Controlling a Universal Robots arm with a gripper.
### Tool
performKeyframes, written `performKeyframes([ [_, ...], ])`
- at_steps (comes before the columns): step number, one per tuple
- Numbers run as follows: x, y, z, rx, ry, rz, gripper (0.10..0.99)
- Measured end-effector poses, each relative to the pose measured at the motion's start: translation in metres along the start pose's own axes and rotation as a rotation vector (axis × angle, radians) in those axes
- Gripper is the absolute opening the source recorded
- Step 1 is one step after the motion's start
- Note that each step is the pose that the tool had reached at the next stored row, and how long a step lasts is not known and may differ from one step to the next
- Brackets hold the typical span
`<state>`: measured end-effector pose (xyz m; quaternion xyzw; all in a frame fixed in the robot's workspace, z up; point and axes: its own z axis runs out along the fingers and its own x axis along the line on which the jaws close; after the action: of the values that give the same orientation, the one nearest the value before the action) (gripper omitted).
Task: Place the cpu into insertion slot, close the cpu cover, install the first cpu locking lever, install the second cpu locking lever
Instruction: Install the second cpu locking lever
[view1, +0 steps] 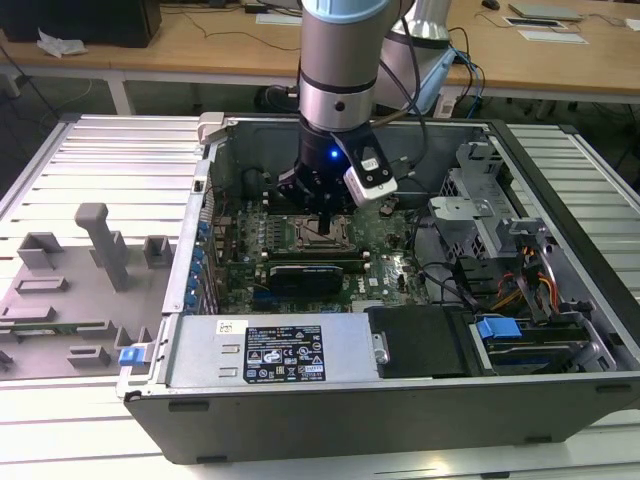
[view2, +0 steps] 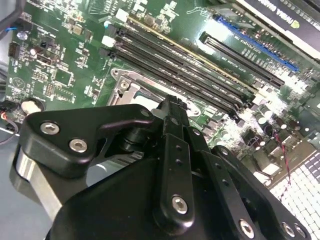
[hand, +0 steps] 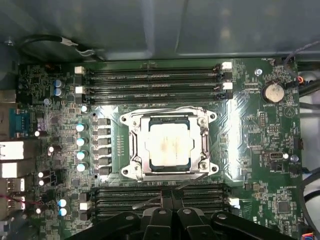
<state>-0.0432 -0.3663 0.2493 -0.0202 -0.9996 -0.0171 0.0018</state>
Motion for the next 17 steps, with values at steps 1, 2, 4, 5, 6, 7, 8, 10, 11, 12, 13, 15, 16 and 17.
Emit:
performKeyframes([
  [1,0.0000,-0.0010,0.0004,-0.003,0.0231,0.001,0.106],
  [2,0.0000,-0.0011,0.0004,-0.003,0.0283,0.001,0.106],
  [4,0.0000,-0.0013,0.0004,-0.003,0.0284,0.001,0.106],
  [5,0.0003,-0.0014,0.0007,-0.009,0.0285,0.001,0.106],
  [6,0.0008,-0.0014,0.0014,-0.023,0.0281,0.001,0.106],
  [7,0.0012,-0.0015,0.0019,-0.030,0.0281,0.001,0.106],
  [8,0.0015,-0.0017,0.0023,-0.035,0.0281,0.000,0.106],
  [10,0.0025,-0.0020,0.0031,-0.046,0.0283,0.000,0.106],
  [11,0.0031,-0.0024,0.0039,-0.052,0.0285,0.000,0.106],
  [12,0.0035,-0.0033,0.0041,-0.055,0.0286,0.000,0.106],
  [13,0.0037,-0.0048,0.0042,-0.057,0.0287,0.000,0.106],
  [15,0.0049,-0.0087,0.0047,-0.063,0.0288,0.000,0.106],
  [16,0.0060,-0.0100,0.0057,-0.070,0.0287,0.000,0.106],
  [17,0.0070,-0.0106,0.0065,-0.075,0.0288,0.000,0.106],
])
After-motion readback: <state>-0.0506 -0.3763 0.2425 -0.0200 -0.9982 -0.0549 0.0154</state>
